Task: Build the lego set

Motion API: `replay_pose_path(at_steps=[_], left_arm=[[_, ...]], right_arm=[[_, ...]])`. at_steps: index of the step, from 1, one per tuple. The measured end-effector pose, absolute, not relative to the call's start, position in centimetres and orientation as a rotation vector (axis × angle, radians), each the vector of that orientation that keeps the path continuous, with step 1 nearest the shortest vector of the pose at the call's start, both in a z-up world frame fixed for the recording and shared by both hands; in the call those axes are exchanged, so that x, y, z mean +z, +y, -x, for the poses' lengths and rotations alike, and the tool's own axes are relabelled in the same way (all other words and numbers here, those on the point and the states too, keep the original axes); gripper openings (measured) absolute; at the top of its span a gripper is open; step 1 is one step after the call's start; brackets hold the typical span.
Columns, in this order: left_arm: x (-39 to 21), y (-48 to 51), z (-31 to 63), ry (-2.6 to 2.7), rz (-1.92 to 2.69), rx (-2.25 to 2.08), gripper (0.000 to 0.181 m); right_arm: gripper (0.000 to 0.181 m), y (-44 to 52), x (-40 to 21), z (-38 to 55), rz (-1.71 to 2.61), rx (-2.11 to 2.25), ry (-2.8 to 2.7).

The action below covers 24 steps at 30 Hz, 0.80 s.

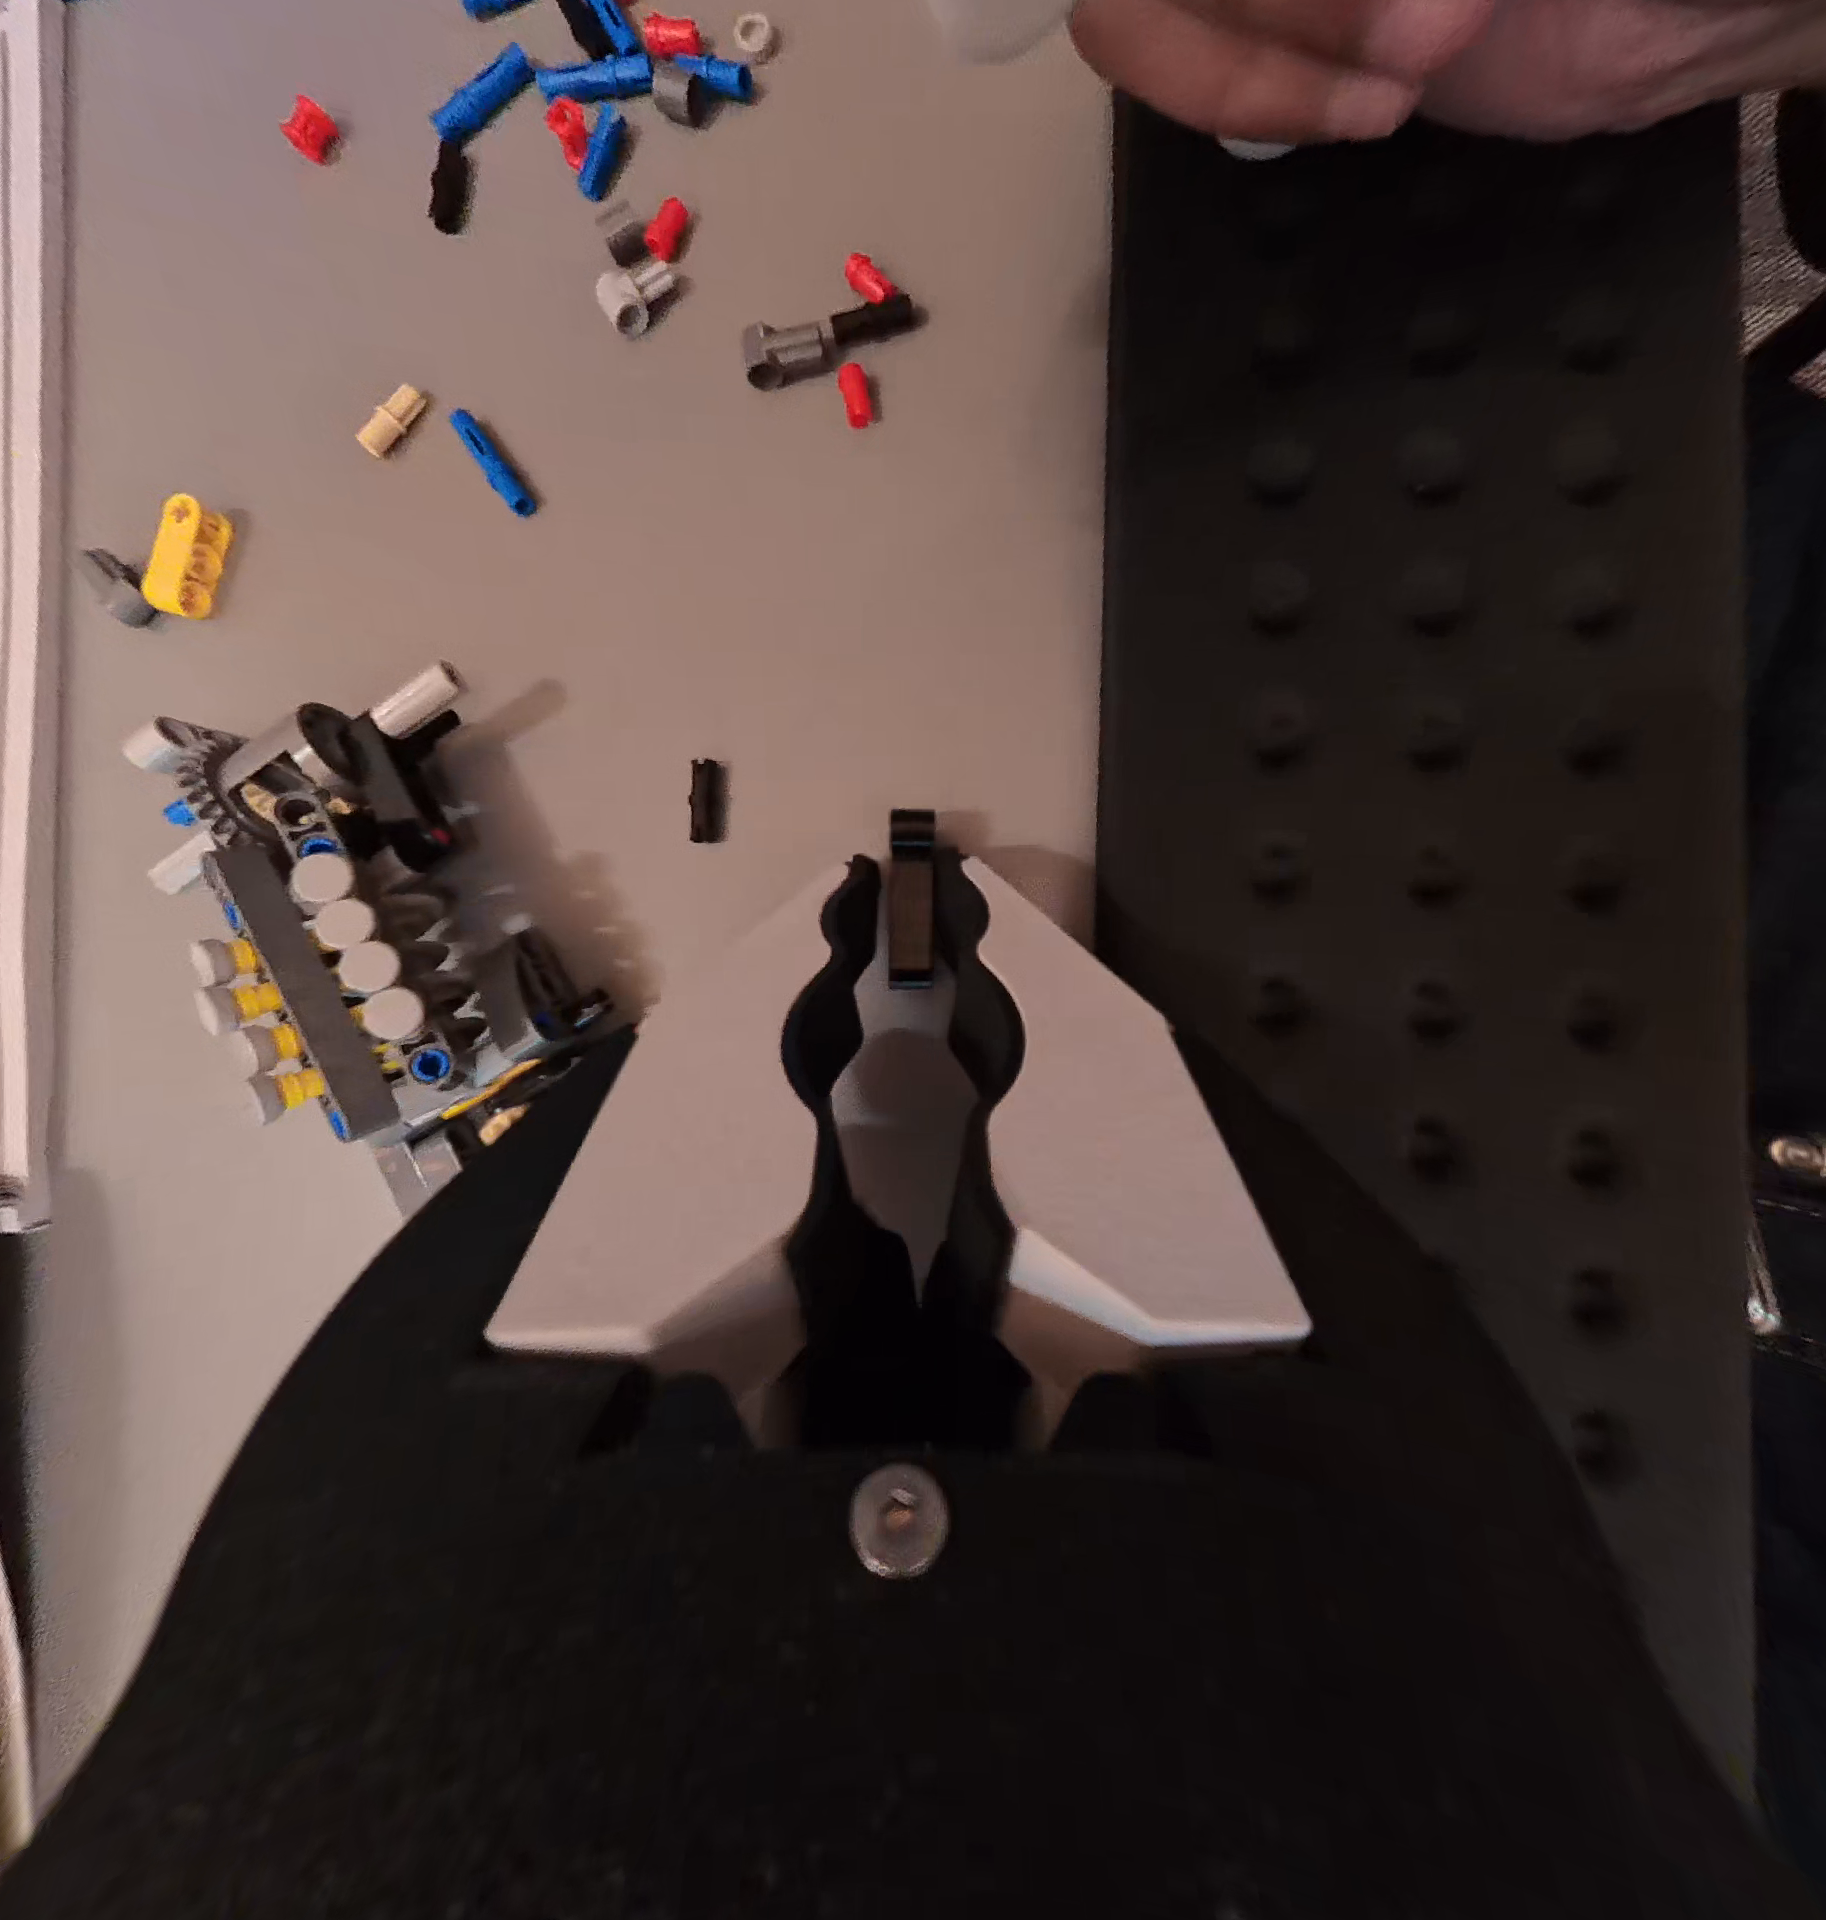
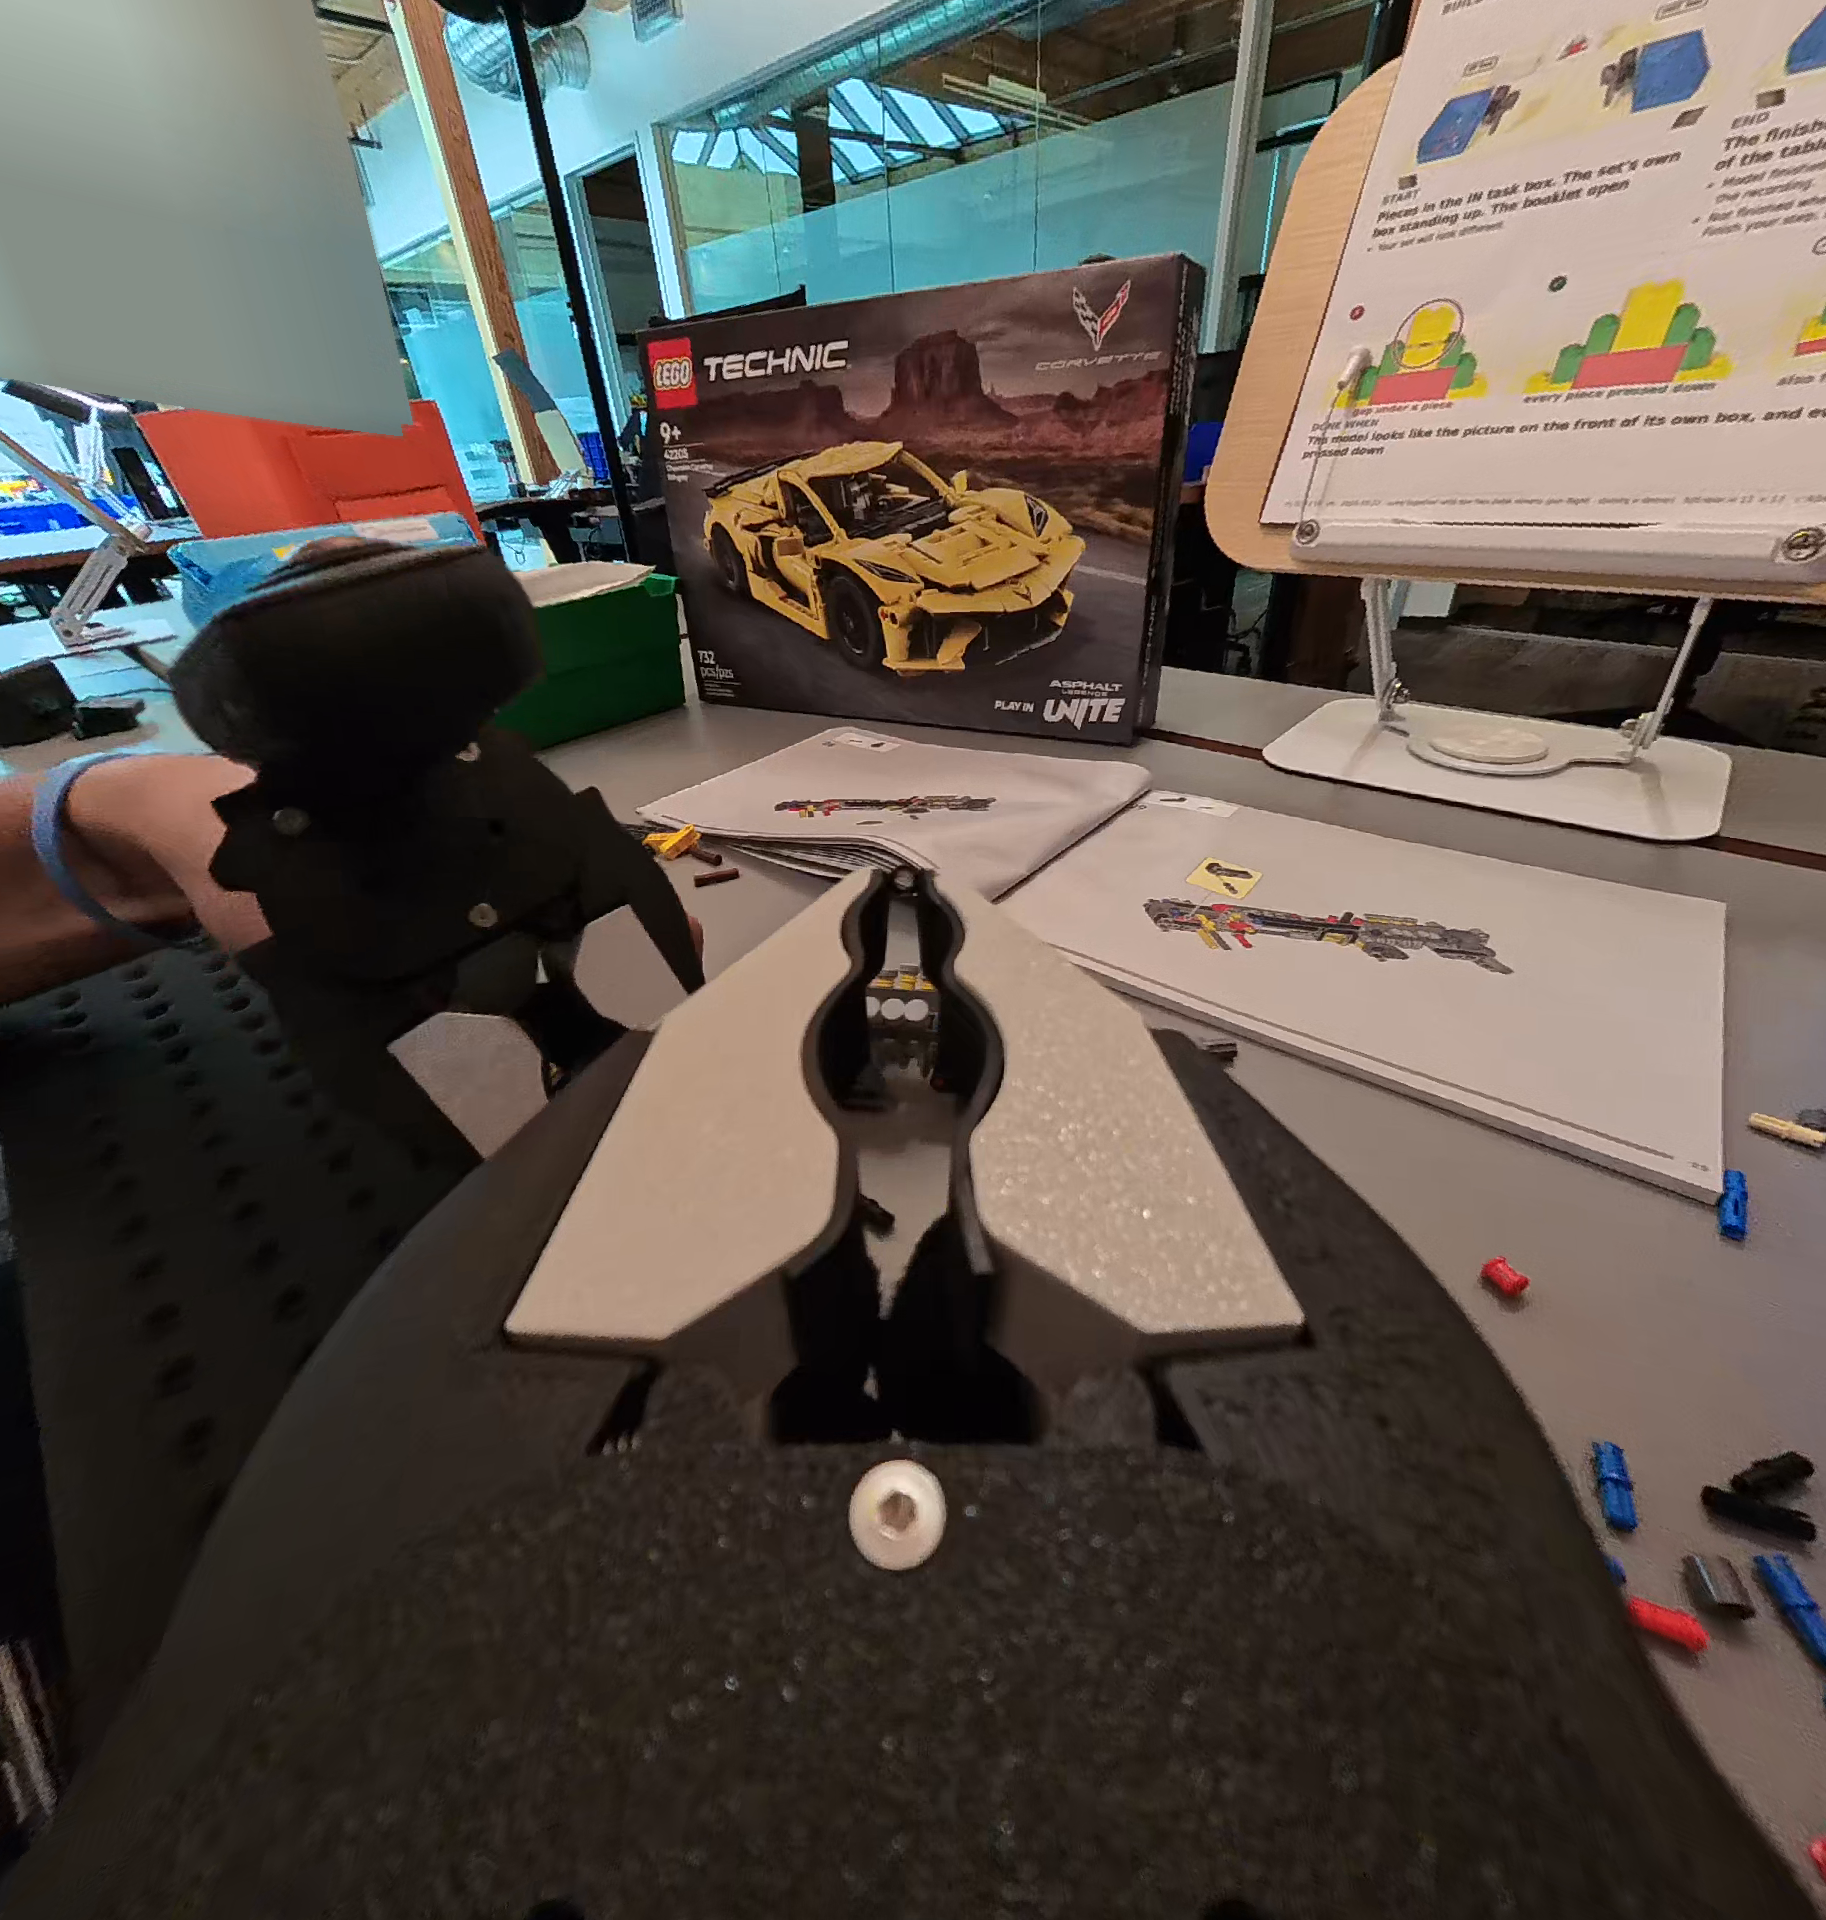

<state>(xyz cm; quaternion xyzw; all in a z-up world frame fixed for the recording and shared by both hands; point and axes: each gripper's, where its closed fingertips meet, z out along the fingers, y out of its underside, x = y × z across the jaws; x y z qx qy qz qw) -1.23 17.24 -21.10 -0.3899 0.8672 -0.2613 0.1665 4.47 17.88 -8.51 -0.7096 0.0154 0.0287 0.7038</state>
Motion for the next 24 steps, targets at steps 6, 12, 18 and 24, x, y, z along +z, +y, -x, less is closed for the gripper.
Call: replay_pose_path(at_steps=[6,12,18,24], left_arm=[[-21.4,17.8,1.9,2.529,1.12,-0.772,0.011],[-21.3,17.5,1.9,2.566,1.097,-0.783,0.007],[-12.8,17.3,-1.9,2.034,1.33,-1.427,0.007],[-10.7,19.4,-3.1,1.72,1.373,-1.765,0.007]], right_arm=[[0.004,17.6,-8.2,-5.0,1.548,0.117,0.07],[0.004,17.7,-8.4,-4.7,1.564,0.122,0.054],[0.004,16.7,-5.7,-4.7,1.392,-0.04,0.005],[0.004,18.5,-7.0,-3.1,1.491,-0.34,-0.185]])
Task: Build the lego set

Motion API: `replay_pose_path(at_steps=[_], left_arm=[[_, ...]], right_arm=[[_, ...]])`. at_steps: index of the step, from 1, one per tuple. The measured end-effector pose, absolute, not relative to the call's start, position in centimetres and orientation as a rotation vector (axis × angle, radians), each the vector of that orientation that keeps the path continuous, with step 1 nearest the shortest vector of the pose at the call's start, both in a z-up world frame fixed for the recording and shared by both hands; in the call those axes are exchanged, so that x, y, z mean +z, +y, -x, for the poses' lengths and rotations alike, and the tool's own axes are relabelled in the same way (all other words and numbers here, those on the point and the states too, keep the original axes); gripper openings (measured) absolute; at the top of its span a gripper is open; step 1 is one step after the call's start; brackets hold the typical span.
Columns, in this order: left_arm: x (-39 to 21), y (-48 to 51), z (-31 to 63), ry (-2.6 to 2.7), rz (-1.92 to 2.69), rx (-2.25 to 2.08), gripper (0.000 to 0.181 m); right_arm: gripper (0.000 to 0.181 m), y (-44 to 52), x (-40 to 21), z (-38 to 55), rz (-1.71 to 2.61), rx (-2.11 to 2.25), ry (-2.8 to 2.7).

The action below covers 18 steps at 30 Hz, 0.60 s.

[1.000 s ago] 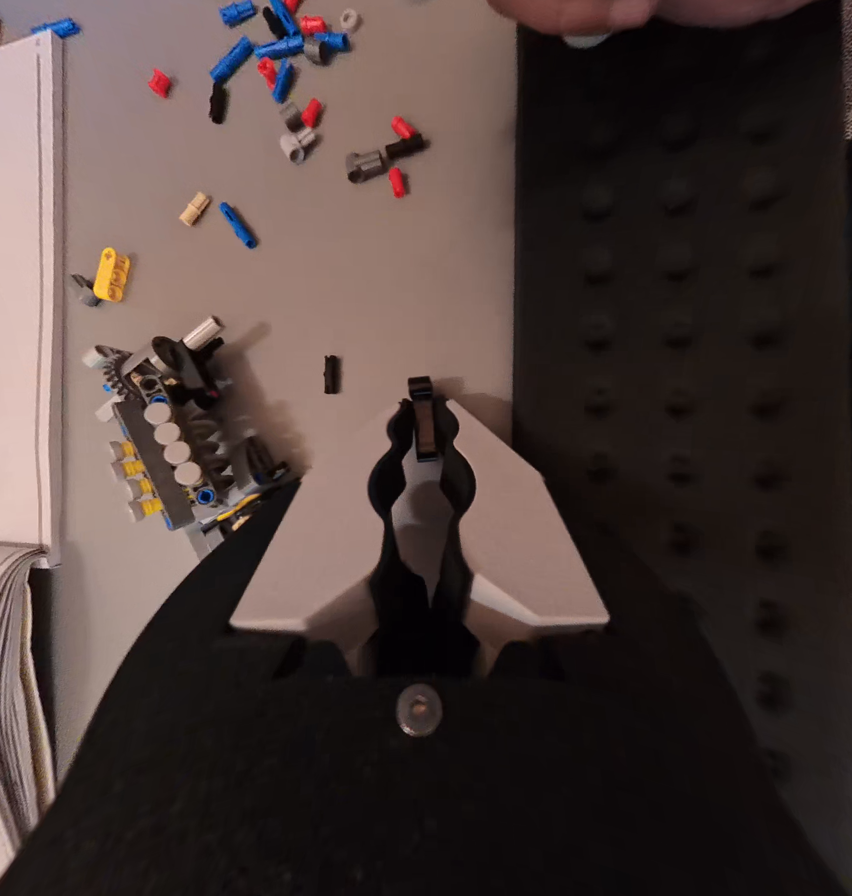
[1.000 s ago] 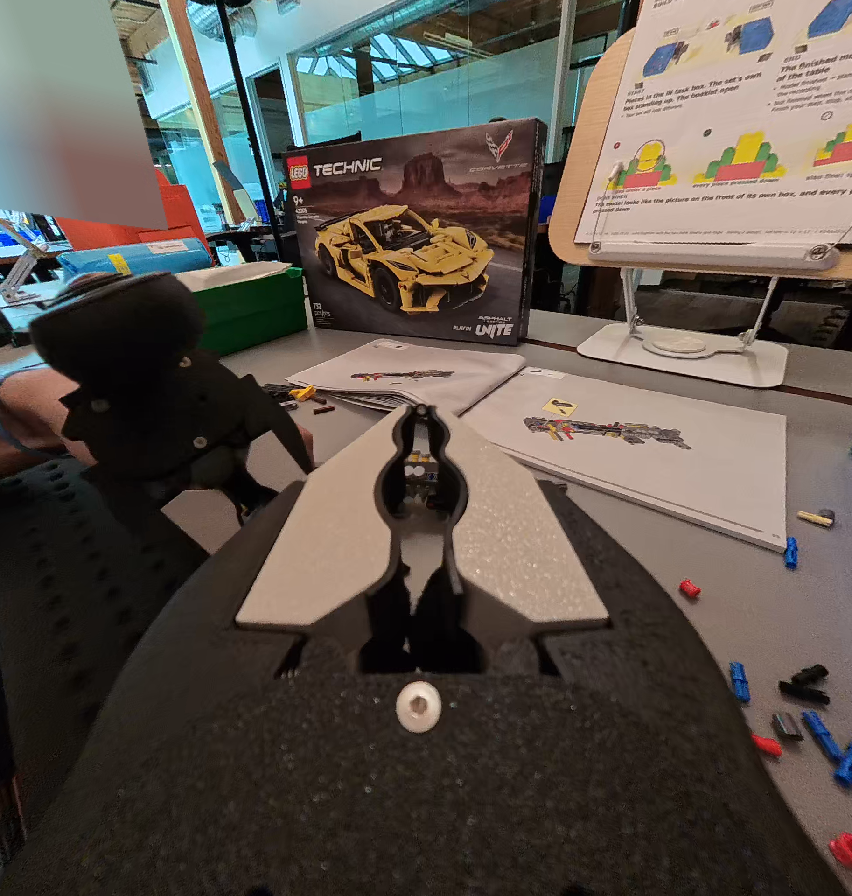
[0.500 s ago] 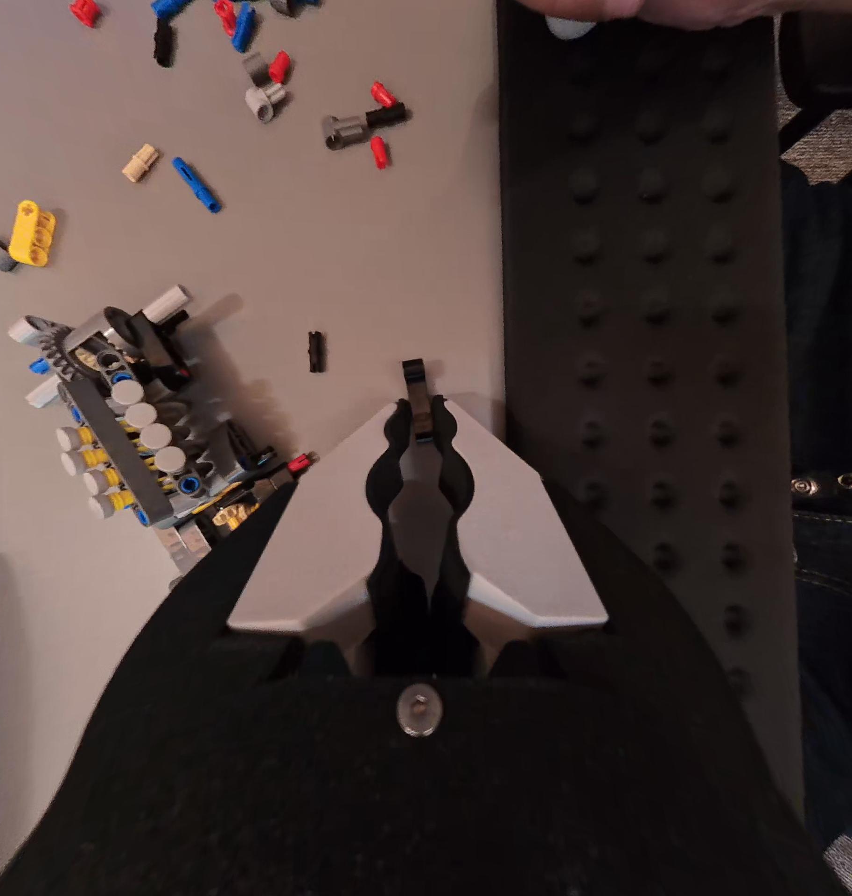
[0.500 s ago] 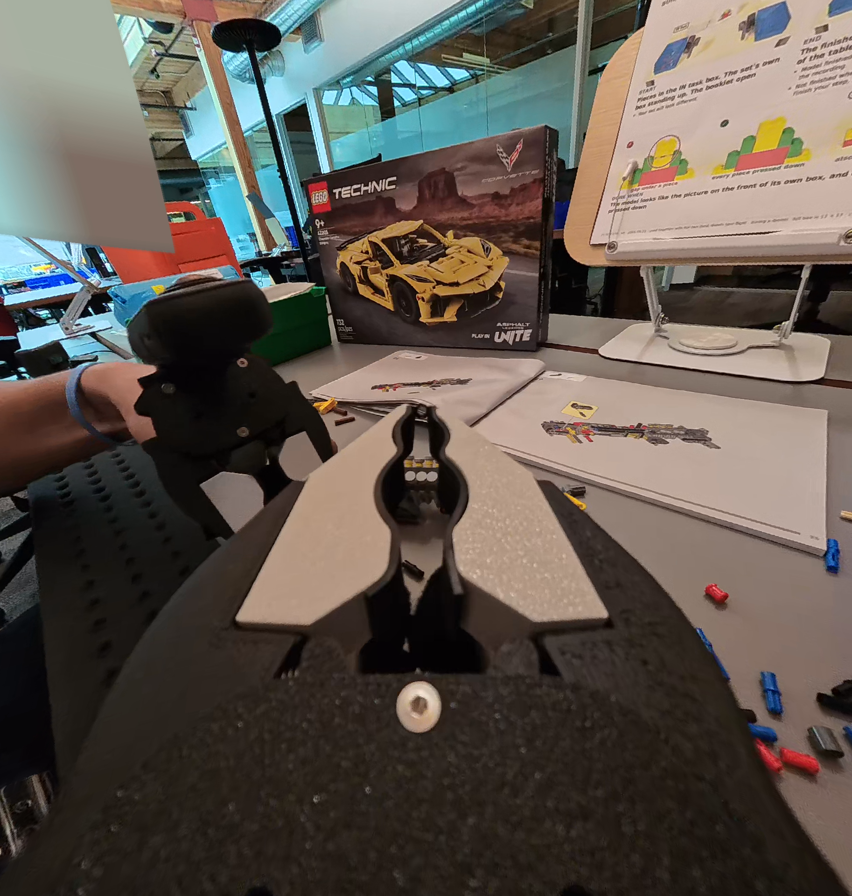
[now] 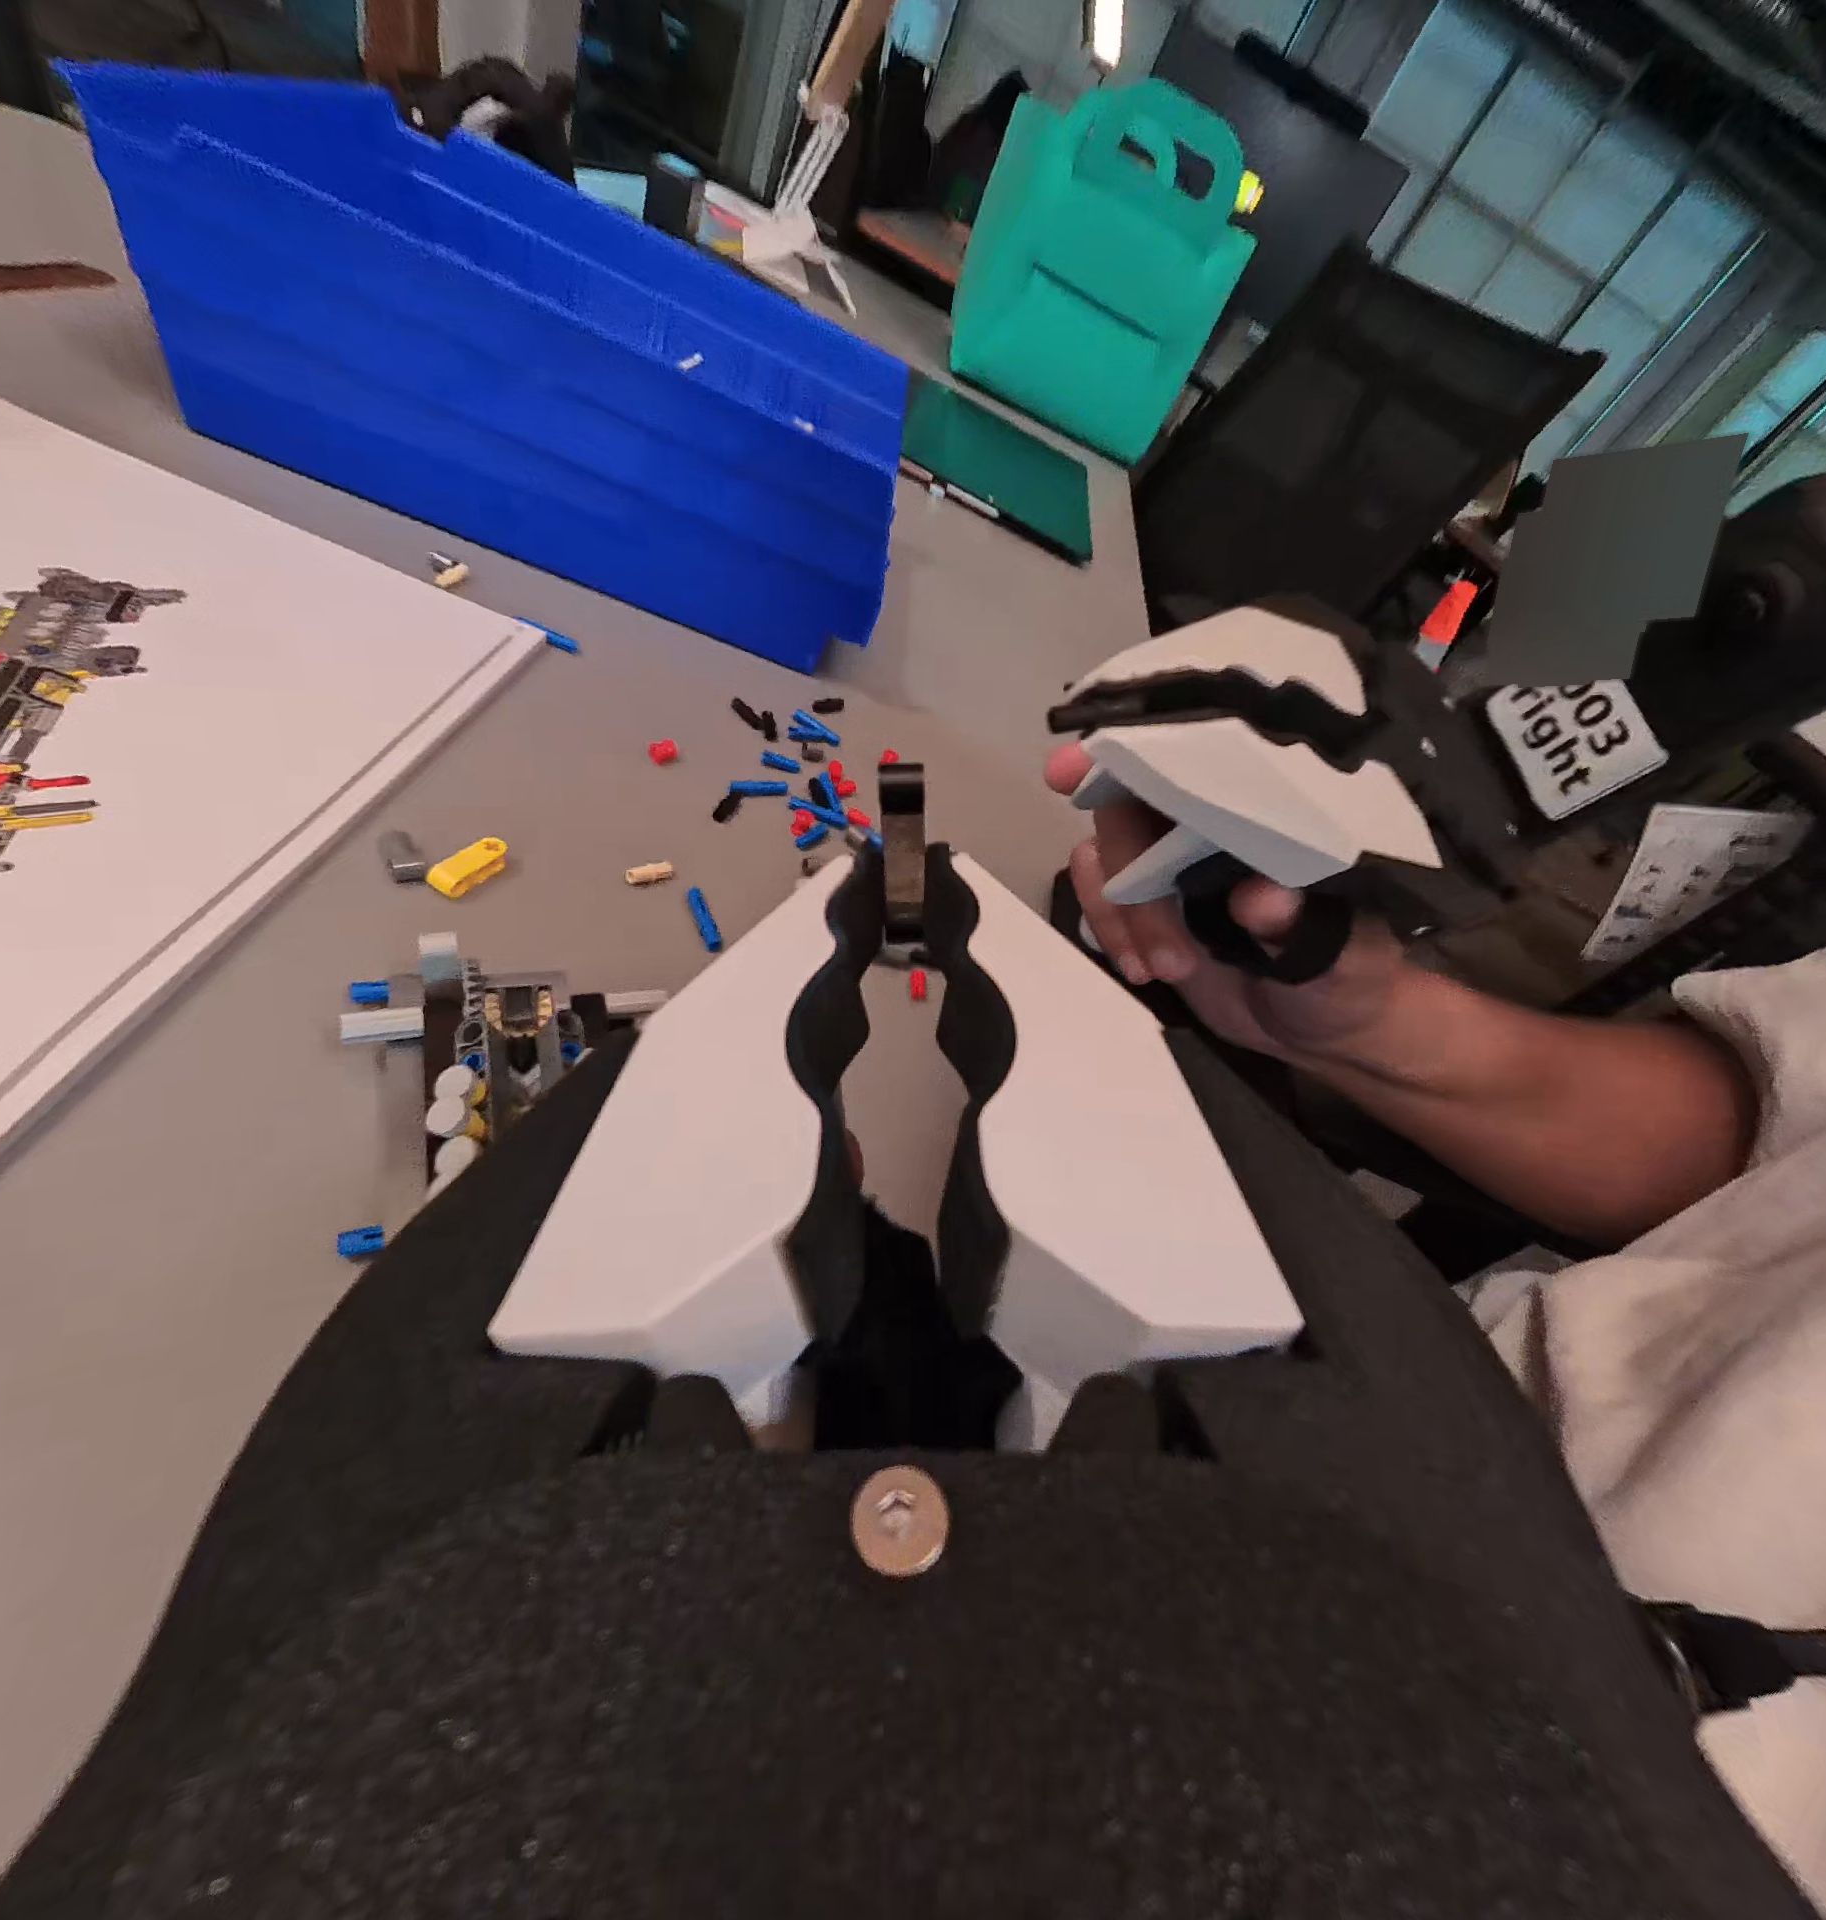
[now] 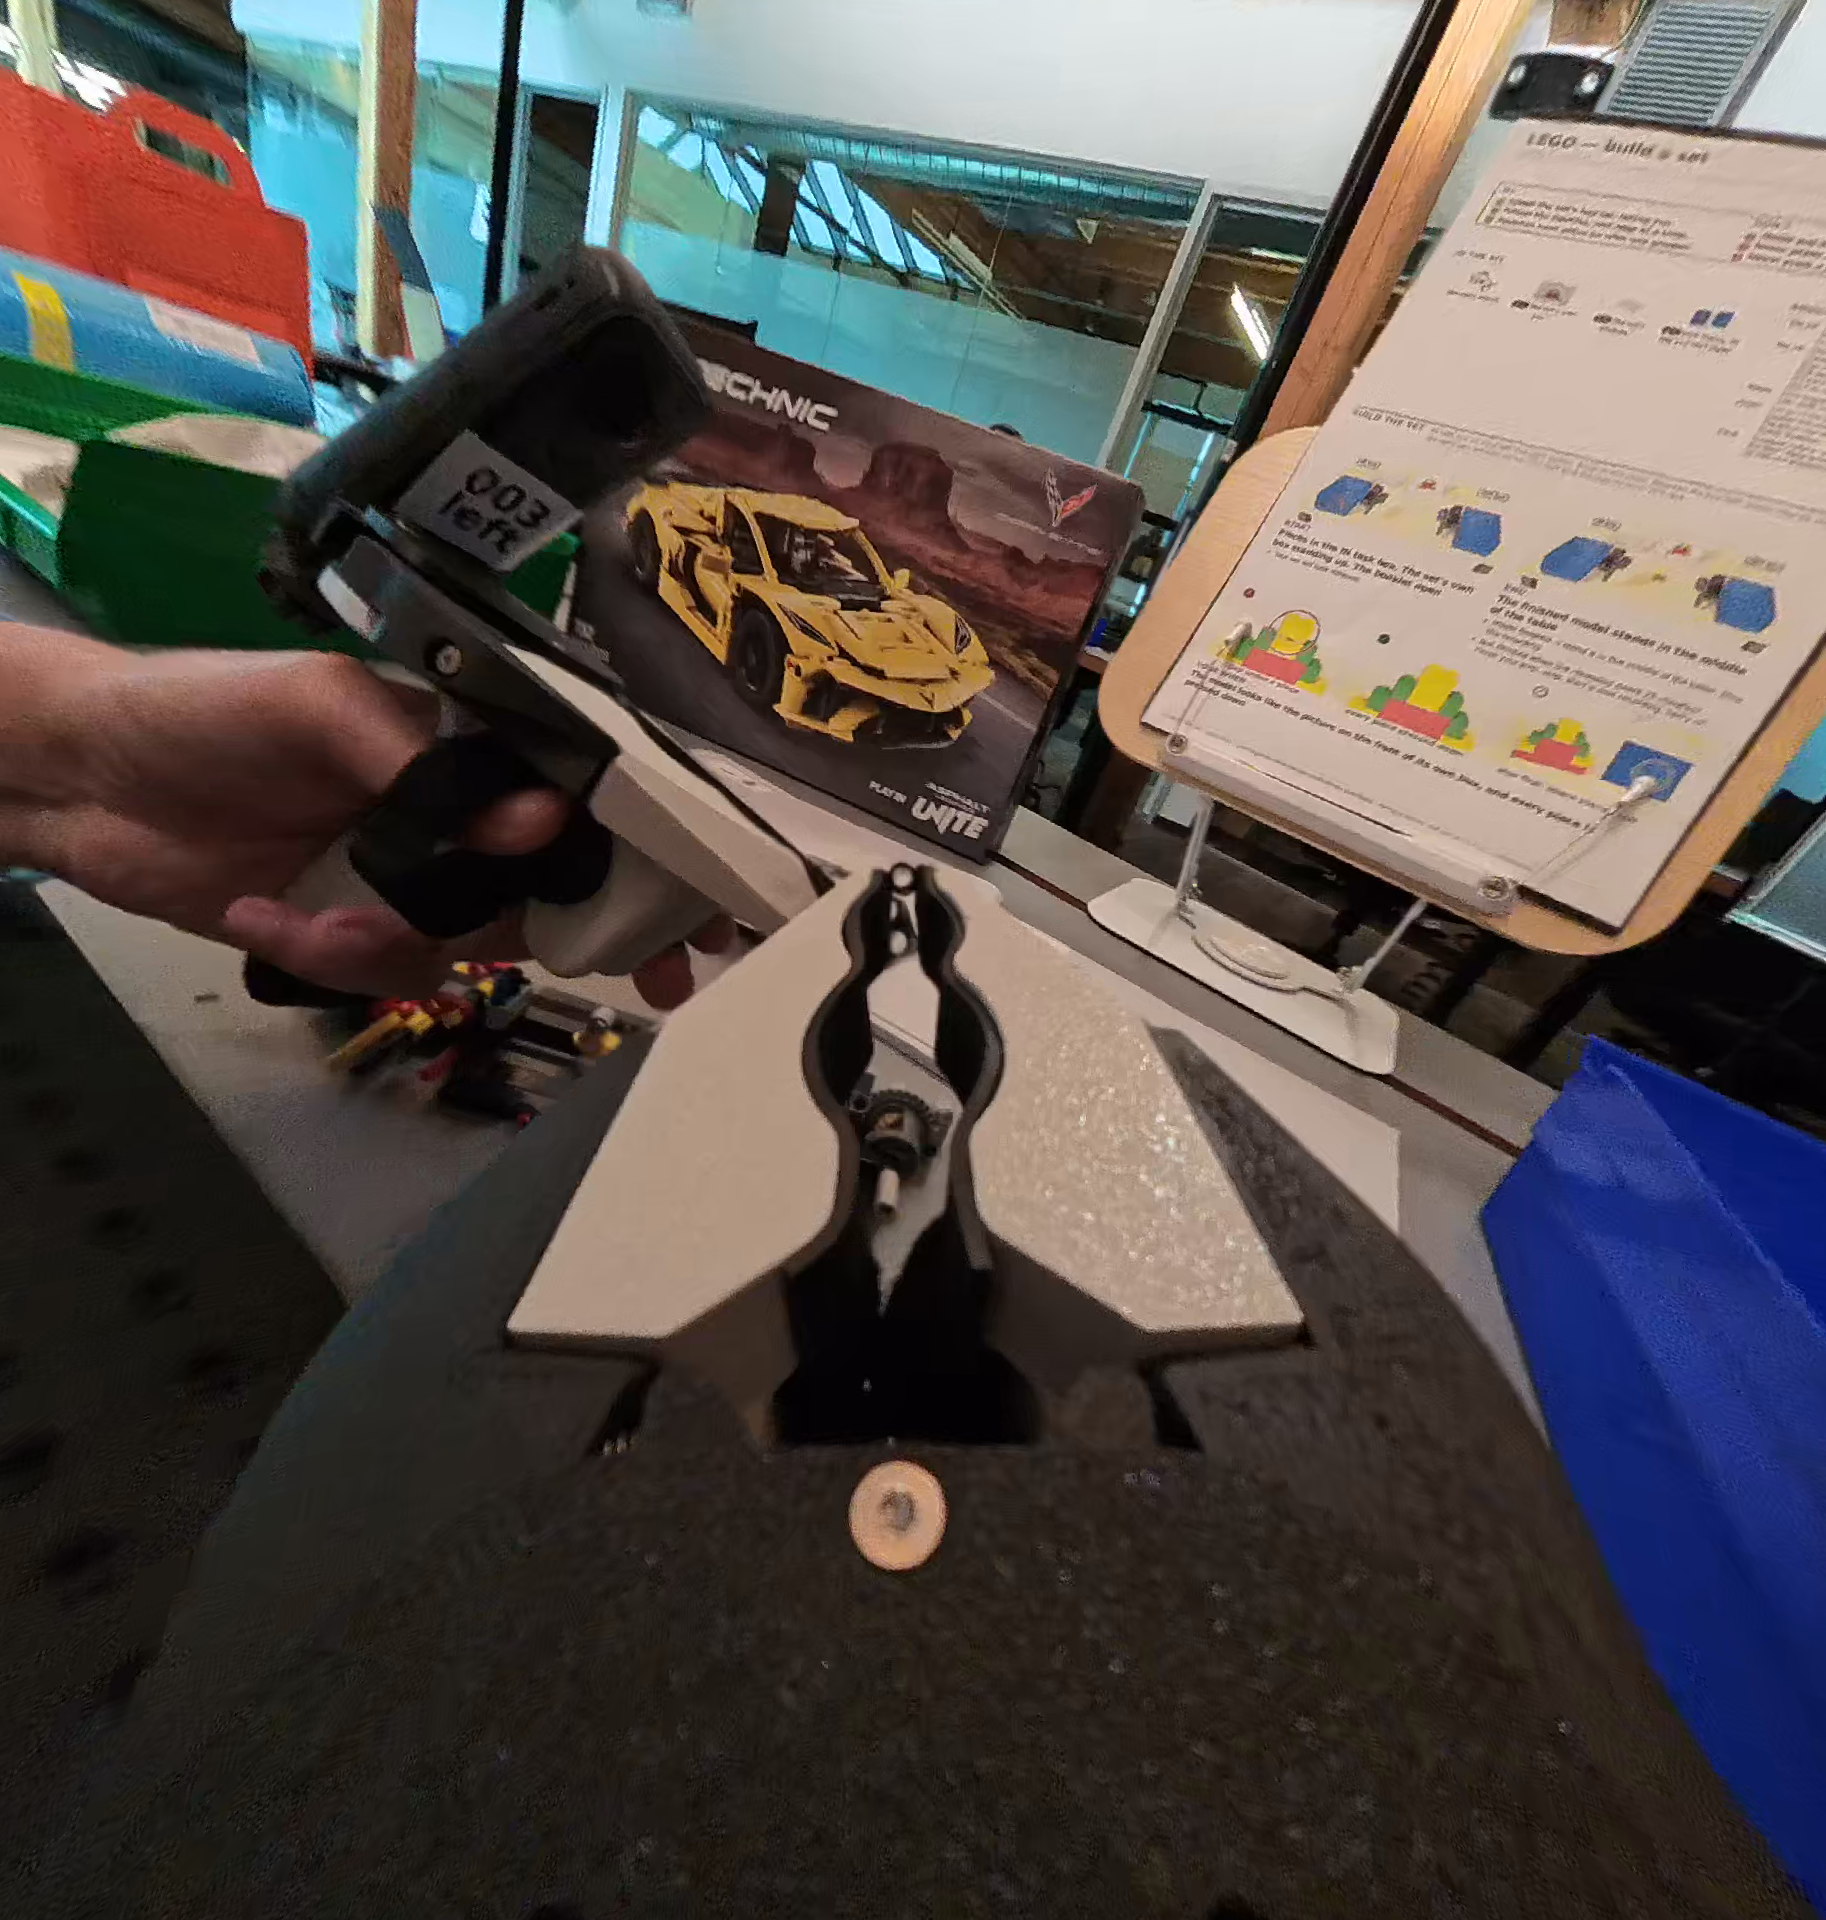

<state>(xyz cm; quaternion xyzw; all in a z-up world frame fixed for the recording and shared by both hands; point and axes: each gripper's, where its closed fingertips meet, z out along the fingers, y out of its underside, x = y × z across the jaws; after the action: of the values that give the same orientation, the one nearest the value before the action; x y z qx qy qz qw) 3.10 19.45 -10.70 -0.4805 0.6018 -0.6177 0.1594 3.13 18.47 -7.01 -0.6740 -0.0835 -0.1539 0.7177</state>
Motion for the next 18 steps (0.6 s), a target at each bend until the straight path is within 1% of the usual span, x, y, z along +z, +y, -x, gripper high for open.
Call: replay_pose_path(at_steps=[3,10,18], left_arm=[[-9.81,19.13,-2.59,1.662,1.352,-1.853,0.007],[-9.5,18.96,-2.54,1.602,1.375,-1.873,0.007],[-9.96,18.79,-2.28,1.652,1.335,-1.824,0.007]], right_arm=[[0.004,18.84,-7.49,-3.21,1.524,-0.386,-0.195],[0.004,19.28,-8.09,-2.8,1.556,-0.45,-0.24],[0.004,19.27,-7.97,-2.82,1.546,-0.452,-0.237]])
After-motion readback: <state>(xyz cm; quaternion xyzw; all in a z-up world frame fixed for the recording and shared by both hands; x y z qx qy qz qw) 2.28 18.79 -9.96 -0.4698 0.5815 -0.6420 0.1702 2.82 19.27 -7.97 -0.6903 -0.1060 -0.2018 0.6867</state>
